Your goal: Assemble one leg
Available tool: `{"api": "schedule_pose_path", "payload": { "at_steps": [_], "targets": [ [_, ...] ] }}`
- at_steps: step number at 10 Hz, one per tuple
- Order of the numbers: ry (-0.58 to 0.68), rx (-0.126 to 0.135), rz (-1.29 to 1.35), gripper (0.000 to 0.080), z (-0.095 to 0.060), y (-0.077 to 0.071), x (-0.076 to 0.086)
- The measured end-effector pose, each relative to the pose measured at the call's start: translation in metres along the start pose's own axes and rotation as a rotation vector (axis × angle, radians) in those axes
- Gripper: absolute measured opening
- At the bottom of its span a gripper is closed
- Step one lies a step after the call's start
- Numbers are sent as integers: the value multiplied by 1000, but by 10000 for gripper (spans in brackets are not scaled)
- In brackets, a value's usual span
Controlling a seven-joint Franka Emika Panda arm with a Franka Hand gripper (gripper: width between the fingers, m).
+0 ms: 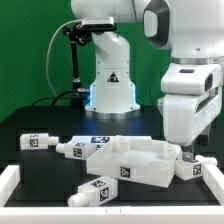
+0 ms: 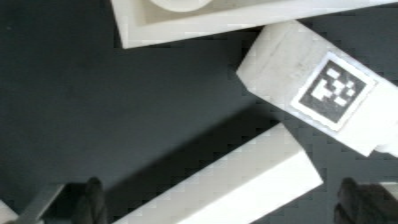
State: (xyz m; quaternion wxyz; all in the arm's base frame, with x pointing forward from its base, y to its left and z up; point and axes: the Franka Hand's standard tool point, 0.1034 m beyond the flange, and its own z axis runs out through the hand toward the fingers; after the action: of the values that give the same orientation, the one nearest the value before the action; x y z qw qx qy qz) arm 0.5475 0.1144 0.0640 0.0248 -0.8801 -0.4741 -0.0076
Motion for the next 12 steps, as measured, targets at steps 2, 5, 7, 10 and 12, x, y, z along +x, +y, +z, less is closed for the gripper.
{"api": "schedule_pose_path", "payload": {
  "at_steps": [2,5,7,10,12],
  "targets": [
    [25,-26,-126,650,10,-12,-10],
    [21,-25,-268,650,27,-32,-14],
    [16,-12,-276,650,35,-37,-13],
    [26,-17,-282,650,40,-43,-11],
    [34,-25,-281,650,39,-42,-11]
  ]
}}
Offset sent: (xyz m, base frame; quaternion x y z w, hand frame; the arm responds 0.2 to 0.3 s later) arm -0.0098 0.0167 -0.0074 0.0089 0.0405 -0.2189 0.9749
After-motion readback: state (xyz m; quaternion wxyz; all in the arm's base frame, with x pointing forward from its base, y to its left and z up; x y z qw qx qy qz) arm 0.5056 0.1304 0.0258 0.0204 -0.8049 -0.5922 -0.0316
